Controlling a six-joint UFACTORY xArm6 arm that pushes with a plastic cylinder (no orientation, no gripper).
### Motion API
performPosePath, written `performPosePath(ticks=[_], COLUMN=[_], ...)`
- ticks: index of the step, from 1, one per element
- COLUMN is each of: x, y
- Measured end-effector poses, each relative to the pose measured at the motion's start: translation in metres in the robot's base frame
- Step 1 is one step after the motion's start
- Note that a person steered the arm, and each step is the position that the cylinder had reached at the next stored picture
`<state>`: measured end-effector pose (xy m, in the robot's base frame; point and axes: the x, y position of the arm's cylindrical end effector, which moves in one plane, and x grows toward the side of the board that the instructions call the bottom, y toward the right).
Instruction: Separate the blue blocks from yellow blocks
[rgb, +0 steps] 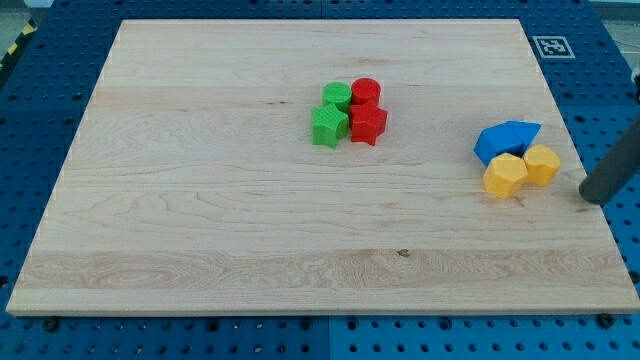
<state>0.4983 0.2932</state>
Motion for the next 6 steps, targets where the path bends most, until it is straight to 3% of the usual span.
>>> performPosePath(ticks=[2, 6], x=[-0.028, -0.043], y=[-0.022, -0.053])
